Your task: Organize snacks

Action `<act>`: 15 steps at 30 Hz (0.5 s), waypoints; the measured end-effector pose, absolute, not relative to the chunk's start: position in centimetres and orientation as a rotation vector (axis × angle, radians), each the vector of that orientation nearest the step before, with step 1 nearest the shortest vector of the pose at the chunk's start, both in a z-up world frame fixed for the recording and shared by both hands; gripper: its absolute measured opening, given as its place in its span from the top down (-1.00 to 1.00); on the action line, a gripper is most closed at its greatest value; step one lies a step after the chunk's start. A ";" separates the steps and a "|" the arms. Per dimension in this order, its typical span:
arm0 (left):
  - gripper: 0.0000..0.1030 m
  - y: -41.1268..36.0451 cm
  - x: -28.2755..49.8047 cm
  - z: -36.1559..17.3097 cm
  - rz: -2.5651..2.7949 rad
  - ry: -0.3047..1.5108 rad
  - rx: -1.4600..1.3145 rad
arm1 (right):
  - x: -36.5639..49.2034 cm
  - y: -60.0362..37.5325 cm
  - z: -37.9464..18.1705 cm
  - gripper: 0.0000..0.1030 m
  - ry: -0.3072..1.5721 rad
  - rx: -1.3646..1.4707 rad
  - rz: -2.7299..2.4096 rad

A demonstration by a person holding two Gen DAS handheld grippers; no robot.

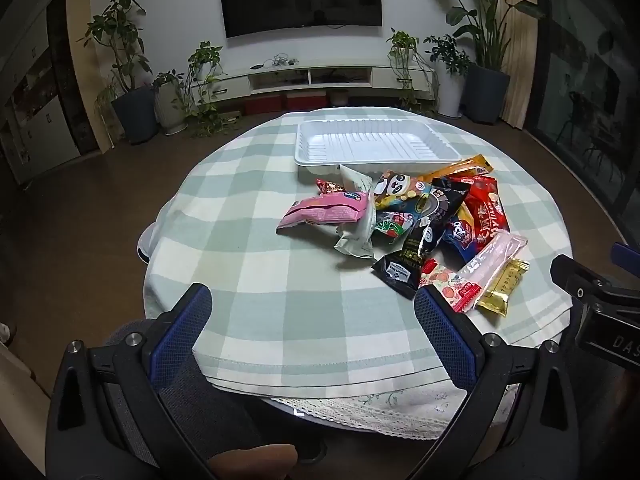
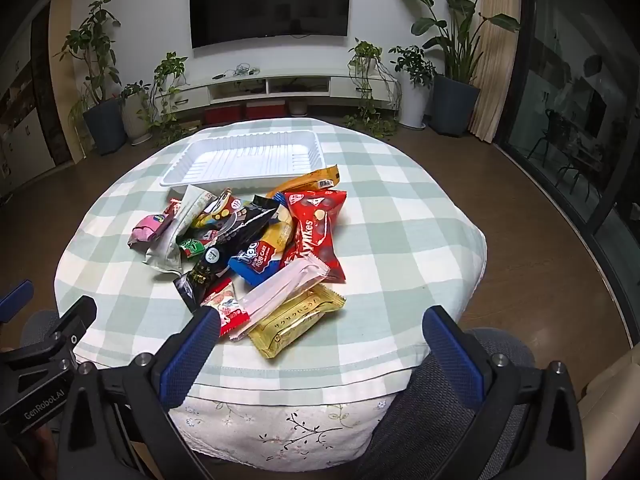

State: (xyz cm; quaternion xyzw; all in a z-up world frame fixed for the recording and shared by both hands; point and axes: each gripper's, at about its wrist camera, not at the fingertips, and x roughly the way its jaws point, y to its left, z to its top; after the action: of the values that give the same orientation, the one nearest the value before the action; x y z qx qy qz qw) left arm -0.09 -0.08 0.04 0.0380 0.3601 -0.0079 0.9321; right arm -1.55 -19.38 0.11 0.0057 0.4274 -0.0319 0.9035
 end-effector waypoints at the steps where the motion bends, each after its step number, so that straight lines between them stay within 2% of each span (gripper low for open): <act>1: -0.99 -0.1 -0.1 0.1 -0.017 0.737 0.076 | -1.6 -19.4 0.1 -1.00 0.882 0.010 -0.066; 15: -0.99 -0.1 -0.1 -0.2 -0.014 0.745 0.074 | -1.6 -19.3 0.0 -1.00 0.876 0.009 -0.068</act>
State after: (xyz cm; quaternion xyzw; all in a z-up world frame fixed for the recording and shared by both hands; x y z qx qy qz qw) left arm -0.13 -0.11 -0.25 0.0359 0.3637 -0.0068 0.9308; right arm -1.61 -19.30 -0.01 0.0043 0.4242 -0.0327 0.9049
